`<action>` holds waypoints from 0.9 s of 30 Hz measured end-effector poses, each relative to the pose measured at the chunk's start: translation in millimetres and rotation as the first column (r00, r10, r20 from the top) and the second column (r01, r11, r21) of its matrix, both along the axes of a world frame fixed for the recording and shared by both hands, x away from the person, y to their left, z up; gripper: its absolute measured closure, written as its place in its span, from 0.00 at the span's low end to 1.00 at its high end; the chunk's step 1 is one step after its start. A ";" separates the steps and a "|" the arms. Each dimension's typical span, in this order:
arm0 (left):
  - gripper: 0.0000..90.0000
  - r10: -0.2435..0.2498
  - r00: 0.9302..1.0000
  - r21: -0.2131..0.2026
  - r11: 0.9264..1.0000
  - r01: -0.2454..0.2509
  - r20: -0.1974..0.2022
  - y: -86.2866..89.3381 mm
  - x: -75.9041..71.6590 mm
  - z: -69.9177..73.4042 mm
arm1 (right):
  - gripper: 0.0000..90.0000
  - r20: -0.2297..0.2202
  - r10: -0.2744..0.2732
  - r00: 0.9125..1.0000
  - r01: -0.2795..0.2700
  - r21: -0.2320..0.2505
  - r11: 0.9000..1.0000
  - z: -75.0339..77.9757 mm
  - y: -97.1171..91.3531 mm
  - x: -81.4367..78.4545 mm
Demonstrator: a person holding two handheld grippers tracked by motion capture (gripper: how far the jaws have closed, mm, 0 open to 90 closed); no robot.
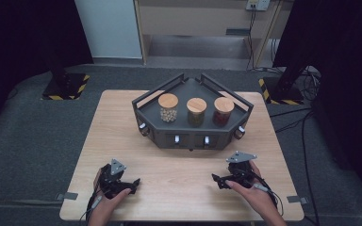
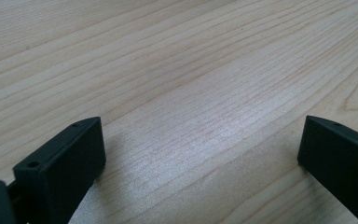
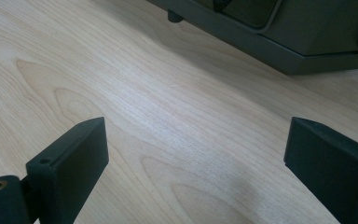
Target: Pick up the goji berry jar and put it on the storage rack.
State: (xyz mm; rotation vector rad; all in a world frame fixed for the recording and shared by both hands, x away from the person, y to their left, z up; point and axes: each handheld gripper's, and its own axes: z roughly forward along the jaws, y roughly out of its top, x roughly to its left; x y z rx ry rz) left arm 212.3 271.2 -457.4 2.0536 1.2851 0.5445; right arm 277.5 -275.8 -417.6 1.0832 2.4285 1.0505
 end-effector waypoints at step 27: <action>0.00 0.001 1.000 0.000 1.000 -0.001 0.000 -0.3 -0.3 0.0 | 0.07 0.033 -0.024 0.999 0.025 -0.002 1.000 -13.9 -7.9 -17.6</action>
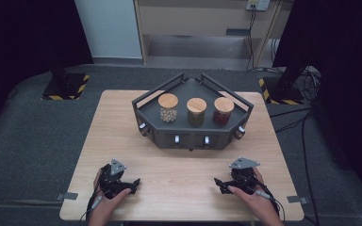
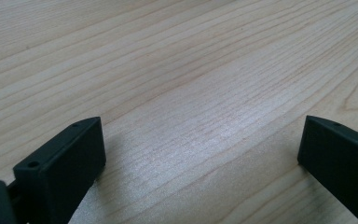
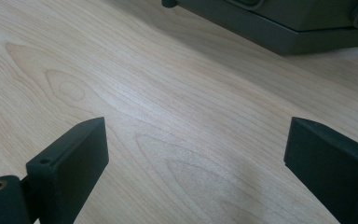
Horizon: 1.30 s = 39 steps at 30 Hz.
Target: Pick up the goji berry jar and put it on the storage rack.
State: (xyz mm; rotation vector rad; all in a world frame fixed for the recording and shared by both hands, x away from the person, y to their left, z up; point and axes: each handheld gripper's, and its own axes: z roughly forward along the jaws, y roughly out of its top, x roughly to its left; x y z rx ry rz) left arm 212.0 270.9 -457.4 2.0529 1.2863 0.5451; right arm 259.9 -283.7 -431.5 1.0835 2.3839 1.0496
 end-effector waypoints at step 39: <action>0.00 0.001 1.000 0.000 1.000 -0.001 0.000 -0.1 -0.2 -0.1 | 0.05 0.014 -0.048 0.999 0.048 0.002 0.999 -15.0 -16.4 -13.7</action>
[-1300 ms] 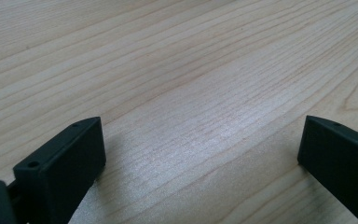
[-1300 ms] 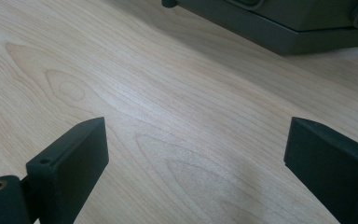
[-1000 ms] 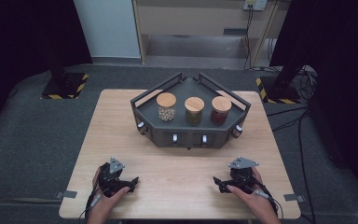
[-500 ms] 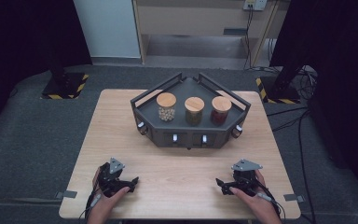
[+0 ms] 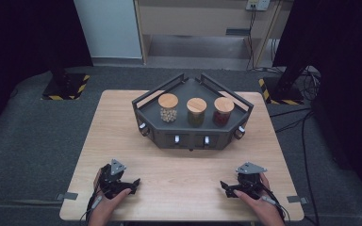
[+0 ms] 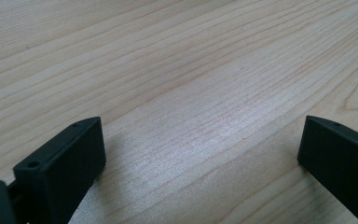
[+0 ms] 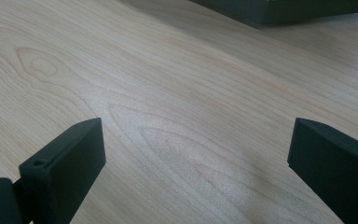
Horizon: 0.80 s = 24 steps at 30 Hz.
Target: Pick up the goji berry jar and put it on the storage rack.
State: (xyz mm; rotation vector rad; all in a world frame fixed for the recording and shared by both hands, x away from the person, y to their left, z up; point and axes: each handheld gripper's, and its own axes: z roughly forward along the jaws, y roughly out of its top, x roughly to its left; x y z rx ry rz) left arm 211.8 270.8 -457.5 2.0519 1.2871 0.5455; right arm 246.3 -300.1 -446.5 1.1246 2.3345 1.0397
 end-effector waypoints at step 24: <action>0.00 0.000 1.000 0.000 1.000 0.000 0.000 0.0 0.0 0.1 | 0.05 -0.007 0.029 1.000 -0.029 -0.015 0.999 -9.0 8.0 -5.7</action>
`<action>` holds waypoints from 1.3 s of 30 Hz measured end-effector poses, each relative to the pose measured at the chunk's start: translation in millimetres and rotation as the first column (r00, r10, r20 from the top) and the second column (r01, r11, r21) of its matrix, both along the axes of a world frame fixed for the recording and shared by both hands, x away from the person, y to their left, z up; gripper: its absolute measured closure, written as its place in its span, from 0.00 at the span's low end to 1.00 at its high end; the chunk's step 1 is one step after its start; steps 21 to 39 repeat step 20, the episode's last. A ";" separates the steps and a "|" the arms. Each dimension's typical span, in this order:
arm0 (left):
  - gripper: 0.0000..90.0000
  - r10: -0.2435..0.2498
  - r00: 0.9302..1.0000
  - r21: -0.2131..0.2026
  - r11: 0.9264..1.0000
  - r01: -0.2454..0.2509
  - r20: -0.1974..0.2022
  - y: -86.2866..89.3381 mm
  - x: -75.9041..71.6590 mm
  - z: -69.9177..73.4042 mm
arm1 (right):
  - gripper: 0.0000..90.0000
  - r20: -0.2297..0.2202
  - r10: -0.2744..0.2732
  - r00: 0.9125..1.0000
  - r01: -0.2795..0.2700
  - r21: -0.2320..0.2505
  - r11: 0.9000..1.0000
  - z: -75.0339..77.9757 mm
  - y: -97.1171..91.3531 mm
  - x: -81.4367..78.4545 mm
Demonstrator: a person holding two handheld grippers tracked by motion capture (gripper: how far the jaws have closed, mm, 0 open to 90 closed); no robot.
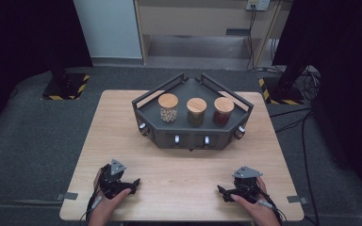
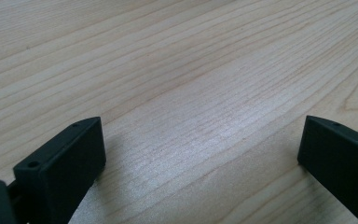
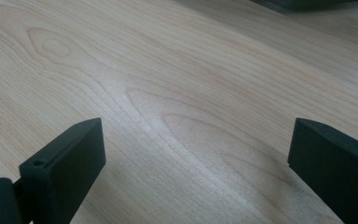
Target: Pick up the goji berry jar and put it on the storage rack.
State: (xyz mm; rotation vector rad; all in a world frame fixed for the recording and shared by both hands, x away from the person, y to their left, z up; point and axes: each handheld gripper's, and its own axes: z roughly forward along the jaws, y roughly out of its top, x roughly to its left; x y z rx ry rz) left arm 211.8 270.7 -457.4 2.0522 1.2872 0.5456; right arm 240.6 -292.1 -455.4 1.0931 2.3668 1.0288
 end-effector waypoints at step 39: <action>0.00 0.001 1.000 0.000 1.000 -0.001 0.000 -0.3 -0.3 0.0 | 0.02 -0.017 0.009 1.000 -0.009 0.001 1.000 -5.8 4.0 0.0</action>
